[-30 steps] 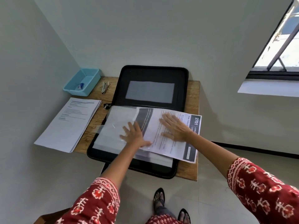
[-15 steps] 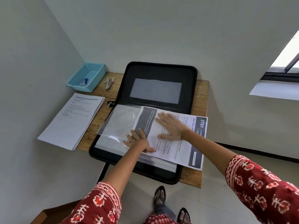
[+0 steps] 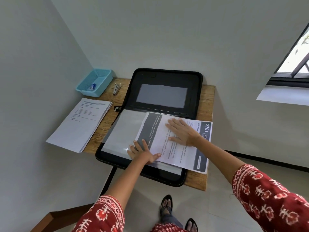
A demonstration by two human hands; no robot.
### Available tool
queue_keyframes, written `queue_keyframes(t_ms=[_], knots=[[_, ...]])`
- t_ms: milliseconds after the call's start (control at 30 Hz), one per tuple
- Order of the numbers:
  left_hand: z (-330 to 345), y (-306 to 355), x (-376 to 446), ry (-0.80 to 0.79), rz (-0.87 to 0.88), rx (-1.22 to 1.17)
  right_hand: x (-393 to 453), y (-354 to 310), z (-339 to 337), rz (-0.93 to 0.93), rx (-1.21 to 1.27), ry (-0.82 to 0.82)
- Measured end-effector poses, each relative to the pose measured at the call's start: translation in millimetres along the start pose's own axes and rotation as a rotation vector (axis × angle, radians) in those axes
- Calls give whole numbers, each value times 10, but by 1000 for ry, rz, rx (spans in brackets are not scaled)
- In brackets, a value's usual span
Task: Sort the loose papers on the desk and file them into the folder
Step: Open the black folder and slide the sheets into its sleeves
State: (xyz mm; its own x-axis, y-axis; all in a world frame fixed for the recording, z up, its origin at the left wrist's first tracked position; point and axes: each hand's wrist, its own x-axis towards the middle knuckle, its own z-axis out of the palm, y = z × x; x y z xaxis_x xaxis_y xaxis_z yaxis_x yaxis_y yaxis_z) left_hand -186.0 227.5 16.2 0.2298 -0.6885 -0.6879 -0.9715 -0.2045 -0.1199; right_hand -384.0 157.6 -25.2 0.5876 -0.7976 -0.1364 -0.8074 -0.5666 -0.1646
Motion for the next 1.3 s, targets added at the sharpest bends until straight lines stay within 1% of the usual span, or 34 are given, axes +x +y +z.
queue_keyframes(t_ms=[133, 233, 300, 400, 433, 500, 533, 600, 667, 733, 767, 800, 833, 867, 900, 933, 967, 1000, 1033, 1067, 1100, 1133, 1233, 1300], knots=[[83, 11, -64, 33, -2, -46, -208, 91, -41, 62, 60, 17], [166, -27, -116, 80, 21, -89, -388, 137, -40, 76, 117, 101], [214, -67, -139, 136, 27, -130, -541, 164, -36, 150, 181, 214], [250, -115, -164, 317, 10, -222, -685, 146, -124, 437, 237, 481], [246, -125, -157, 383, 20, -231, -679, 120, -165, 496, 246, 560], [248, -134, -128, 432, 79, -204, -609, 38, -223, 492, 254, 660], [259, -137, -108, 419, 104, -191, -556, -34, -258, 460, 265, 659], [314, -127, -82, 380, 111, -181, -463, -227, -279, 392, 296, 568], [394, -122, -99, 359, 91, -180, -392, -429, -168, 314, 259, 384], [455, -106, -144, 327, 72, -184, -384, -569, 20, 259, 161, 138], [463, -102, -168, 305, 61, -185, -392, -612, 114, 226, 115, 56], [450, -98, -183, 281, 48, -178, -398, -623, 196, 195, 85, 21], [415, -106, -190, 251, 34, -164, -402, -634, 226, 187, 112, 24], [353, -110, -190, 215, 20, -152, -406, -620, 204, 207, 194, 52], [284, -121, -189, 177, 5, -142, -412, -607, 159, 250, 281, 104], [208, -121, -187, 149, -2, -139, -421, -561, 124, 335, 333, 179], [143, -119, -175, 143, 8, -144, -435, -495, 103, 456, 335, 273], [89, -113, -154, 159, 41, -157, -454, -413, 95, 606, 309, 354], [61, -105, -132, 192, 91, -173, -498, -336, 80, 772, 307, 399], [44, -104, -107, 235, 145, -193, -545, -276, 57, 919, 342, 424], [48, -100, -90, 278, 188, -211, -596, -233, 38, 1024, 401, 445], [66, -102, -73, 318, 217, -227, -631, -204, 33, 1073, 463, 478], [109, -129, 37, 381, 266, -221, -603, -149, 49, 1070, 549, 604], [155, -144, 104, 395, 287, -176, -562, -124, 37, 1085, 566, 650]])
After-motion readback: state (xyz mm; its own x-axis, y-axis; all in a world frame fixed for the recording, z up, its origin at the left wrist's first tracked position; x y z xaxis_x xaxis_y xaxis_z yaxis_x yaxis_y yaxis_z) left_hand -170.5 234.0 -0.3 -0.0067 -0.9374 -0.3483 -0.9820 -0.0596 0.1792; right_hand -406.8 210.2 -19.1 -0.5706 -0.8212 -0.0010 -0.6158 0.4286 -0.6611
